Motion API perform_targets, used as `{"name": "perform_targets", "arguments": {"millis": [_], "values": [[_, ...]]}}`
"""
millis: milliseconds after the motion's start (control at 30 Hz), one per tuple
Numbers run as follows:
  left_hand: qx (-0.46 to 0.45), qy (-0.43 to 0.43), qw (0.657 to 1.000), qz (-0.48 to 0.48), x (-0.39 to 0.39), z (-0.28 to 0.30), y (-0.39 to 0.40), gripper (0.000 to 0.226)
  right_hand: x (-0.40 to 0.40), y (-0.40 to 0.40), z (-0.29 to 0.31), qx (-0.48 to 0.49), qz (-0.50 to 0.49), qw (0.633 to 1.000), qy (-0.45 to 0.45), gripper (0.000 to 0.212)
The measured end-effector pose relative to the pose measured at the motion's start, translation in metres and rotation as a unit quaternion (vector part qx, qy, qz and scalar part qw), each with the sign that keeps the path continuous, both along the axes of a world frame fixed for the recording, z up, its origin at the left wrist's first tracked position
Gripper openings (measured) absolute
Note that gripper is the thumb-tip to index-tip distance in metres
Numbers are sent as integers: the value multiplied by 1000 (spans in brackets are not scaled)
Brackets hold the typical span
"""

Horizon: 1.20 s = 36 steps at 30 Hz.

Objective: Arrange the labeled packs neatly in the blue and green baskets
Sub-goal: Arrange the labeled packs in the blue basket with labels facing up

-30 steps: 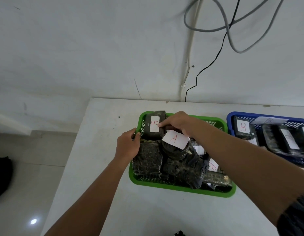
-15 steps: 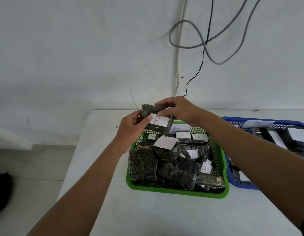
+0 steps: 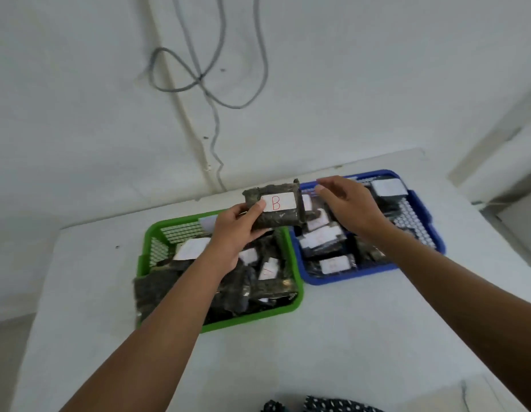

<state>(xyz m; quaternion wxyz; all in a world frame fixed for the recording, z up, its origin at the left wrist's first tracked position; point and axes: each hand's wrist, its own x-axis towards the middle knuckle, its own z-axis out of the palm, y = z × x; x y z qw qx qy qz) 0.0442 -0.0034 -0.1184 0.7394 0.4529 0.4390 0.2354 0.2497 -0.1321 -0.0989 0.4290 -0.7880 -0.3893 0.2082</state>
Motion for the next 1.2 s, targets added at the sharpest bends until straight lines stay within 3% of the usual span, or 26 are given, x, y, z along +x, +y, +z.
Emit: {"name": "perform_targets", "arguments": {"millis": [267, 500, 600, 700, 833, 967, 1033, 1100, 1200], "values": [[-25, 39, 998, -43, 117, -25, -93, 26, 92, -142, -40, -64, -108, 991, -42, 27], [-17, 86, 994, -64, 171, -42, -133, 33, 139, -179, -76, -111, -135, 982, -71, 38], [-12, 111, 991, -73, 182, -54, -140, 29, 149, -170, -90, -116, -142, 983, -7, 45], [-10, 138, 988, -74, 189, -64, -146, 29, 152, -156, -101, -112, -142, 980, 88, 39], [-8, 173, 982, -77, 197, -74, -151, 28, 155, -148, -114, -79, -173, 972, 136, 35], [167, 280, 939, -109, 202, -73, -156, 22, 158, -146, -123, -81, -184, 963, 180, 45], [224, 294, 920, -128, 203, -73, -157, 38, 158, -146, -126, -72, -190, 956, 212, 46], [228, 291, 917, -151, 204, -74, -155, 73, 158, -146, -127, -53, -190, 949, 246, 45], [249, 293, 908, -165, 204, -75, -147, 67, 162, -147, -126, -45, -182, 937, 295, 43]]}}
